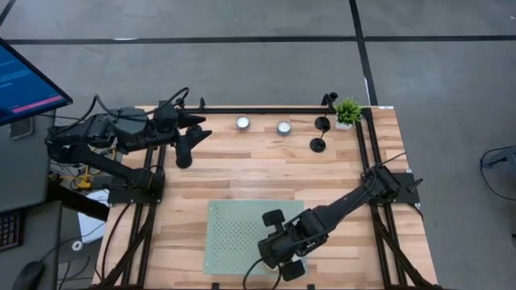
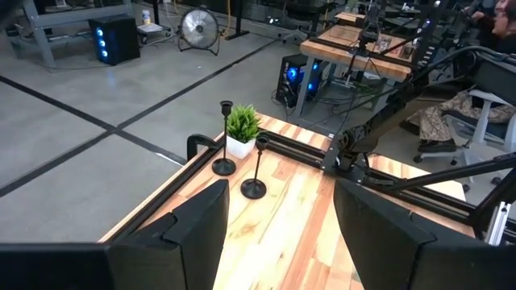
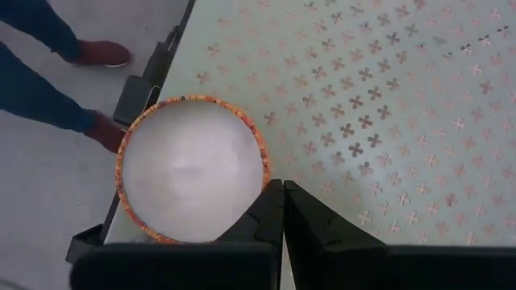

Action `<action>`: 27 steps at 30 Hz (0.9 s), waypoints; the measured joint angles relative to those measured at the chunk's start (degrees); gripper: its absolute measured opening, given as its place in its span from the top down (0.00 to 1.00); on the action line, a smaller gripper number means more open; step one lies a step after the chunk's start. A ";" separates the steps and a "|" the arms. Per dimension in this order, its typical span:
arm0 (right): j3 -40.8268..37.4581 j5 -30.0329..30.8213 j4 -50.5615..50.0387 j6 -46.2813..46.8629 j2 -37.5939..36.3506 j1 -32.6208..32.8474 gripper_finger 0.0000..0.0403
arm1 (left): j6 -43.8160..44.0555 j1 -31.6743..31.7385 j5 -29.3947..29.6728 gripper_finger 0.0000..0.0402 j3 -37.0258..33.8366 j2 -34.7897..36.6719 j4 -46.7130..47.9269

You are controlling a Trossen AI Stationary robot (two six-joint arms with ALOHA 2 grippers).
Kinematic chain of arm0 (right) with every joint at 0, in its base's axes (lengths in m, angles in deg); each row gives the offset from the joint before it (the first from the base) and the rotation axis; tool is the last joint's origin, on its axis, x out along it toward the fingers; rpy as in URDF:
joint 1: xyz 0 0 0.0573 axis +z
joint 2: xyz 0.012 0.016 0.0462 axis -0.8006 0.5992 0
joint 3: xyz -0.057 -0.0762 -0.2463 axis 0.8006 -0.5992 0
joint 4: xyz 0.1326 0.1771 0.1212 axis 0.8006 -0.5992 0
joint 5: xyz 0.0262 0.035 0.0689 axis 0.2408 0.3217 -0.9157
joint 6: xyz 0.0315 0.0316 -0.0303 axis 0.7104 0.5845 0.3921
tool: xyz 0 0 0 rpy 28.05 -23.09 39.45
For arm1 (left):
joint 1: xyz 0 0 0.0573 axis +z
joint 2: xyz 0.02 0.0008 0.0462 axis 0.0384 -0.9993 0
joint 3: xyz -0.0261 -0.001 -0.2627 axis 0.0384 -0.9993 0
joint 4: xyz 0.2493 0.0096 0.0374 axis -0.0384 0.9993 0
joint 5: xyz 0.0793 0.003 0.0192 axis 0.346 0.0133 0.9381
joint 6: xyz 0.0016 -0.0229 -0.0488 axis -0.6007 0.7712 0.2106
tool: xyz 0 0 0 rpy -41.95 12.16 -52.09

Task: Stock candles on shelf
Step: Adjust the scented candles, then put the black candle holder on the shelf

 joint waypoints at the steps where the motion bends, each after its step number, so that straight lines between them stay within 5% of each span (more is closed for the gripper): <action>1: 0.44 0.72 -0.86 0.25 0.00 -0.03 1.00 | 0.00 0.00 0.00 0.44 0.00 0.00 0.00; 6: 6.61 6.54 -7.07 1.87 0.00 -0.75 0.99 | 0.13 -0.02 1.37 0.44 0.00 -0.40 0.06; 11: 14.14 14.08 -14.96 5.82 -2.17 -1.31 0.94 | 1.34 0.08 10.37 0.43 0.00 -1.64 4.28; 15: 12.21 16.54 -20.12 14.11 -8.37 -1.57 0.84 | 3.09 2.42 20.90 0.39 0.00 -3.62 11.23; 19: 12.21 20.91 -22.98 19.41 -13.19 -0.53 0.70 | 4.68 9.83 23.72 0.33 0.00 -6.53 14.72; 23: 12.16 25.15 -22.85 21.09 -16.86 1.09 0.54 | 6.09 20.59 22.85 0.28 -0.01 -10.70 17.50; 27: 12.18 27.53 -23.10 23.61 -19.27 2.41 0.43 | 9.21 33.23 12.56 0.24 -0.02 -14.53 21.14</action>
